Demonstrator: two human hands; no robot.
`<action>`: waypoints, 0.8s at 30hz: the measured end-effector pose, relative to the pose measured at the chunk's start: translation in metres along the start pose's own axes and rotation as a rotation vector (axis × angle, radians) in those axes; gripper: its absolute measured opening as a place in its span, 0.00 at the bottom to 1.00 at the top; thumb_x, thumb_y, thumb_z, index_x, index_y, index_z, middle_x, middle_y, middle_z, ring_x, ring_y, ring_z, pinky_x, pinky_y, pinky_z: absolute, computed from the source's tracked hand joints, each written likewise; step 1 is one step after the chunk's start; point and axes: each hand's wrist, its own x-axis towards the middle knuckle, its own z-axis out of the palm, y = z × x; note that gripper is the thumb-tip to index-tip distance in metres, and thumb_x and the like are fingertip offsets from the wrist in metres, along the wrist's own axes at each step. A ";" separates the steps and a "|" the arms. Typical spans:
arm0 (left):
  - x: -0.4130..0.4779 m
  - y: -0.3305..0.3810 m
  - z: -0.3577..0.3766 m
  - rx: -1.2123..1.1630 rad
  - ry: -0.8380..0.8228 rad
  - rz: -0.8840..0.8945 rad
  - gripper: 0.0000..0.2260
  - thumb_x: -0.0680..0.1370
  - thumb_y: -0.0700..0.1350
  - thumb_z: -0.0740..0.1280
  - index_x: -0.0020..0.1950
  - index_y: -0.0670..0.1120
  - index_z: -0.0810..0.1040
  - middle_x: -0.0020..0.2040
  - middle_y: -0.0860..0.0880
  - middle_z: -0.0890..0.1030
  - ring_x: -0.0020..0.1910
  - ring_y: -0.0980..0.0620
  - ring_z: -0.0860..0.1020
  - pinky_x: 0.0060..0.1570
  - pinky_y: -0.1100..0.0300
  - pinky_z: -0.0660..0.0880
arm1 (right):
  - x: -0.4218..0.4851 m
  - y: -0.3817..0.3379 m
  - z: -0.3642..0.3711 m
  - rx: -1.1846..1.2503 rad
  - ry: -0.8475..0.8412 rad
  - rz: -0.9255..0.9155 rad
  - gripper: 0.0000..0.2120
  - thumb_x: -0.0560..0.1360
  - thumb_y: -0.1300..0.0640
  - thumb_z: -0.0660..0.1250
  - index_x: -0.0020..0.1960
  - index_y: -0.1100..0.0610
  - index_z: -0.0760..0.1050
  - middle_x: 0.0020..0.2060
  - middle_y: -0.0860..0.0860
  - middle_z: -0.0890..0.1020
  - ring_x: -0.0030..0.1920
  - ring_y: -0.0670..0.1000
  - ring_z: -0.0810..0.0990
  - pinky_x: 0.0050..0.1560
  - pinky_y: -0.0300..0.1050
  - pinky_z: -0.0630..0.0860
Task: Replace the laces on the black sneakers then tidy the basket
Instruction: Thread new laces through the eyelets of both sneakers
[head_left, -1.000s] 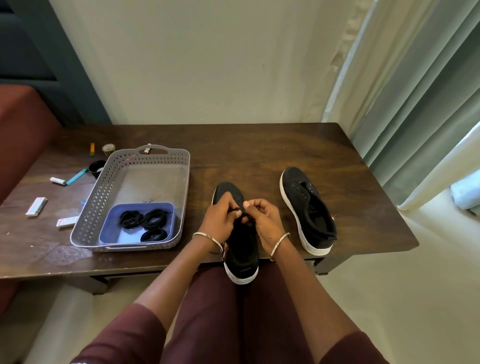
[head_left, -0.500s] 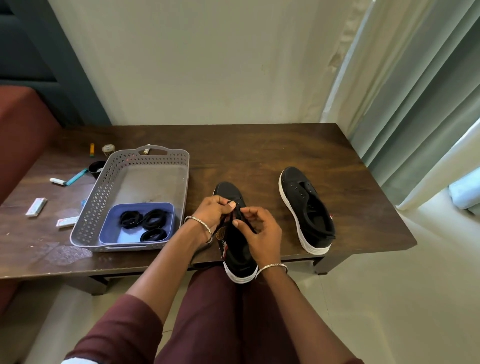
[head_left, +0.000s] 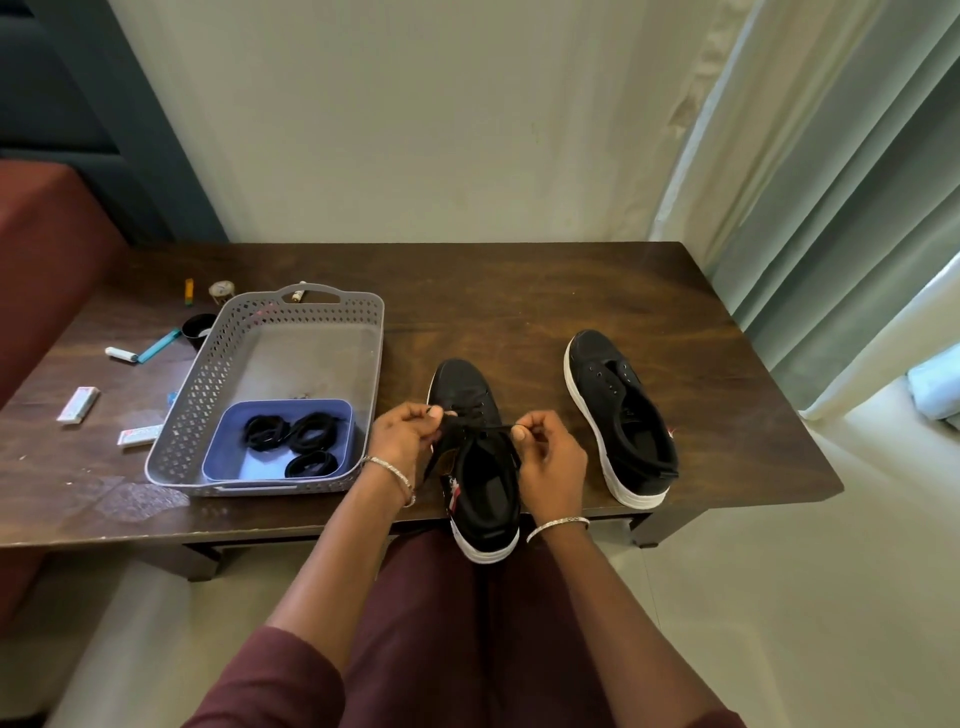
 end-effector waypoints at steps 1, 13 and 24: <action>0.000 -0.004 -0.006 -0.050 0.003 -0.026 0.10 0.80 0.32 0.62 0.41 0.41 0.74 0.39 0.46 0.85 0.43 0.50 0.82 0.50 0.60 0.78 | -0.002 0.007 -0.003 0.040 0.002 0.070 0.06 0.77 0.65 0.68 0.43 0.57 0.76 0.36 0.47 0.81 0.37 0.46 0.79 0.43 0.51 0.78; 0.001 -0.016 0.000 -0.190 -0.057 -0.020 0.08 0.83 0.37 0.60 0.45 0.45 0.71 0.33 0.49 0.78 0.40 0.50 0.83 0.42 0.60 0.79 | 0.000 -0.013 0.005 0.873 -0.156 0.490 0.09 0.81 0.65 0.61 0.44 0.57 0.67 0.44 0.56 0.85 0.28 0.46 0.77 0.30 0.34 0.72; 0.018 -0.027 0.010 -0.130 -0.065 0.059 0.12 0.81 0.30 0.56 0.42 0.45 0.66 0.26 0.51 0.69 0.26 0.55 0.68 0.35 0.63 0.70 | 0.013 -0.007 0.022 0.733 -0.105 0.614 0.13 0.83 0.66 0.56 0.41 0.54 0.66 0.30 0.49 0.70 0.27 0.43 0.67 0.34 0.35 0.69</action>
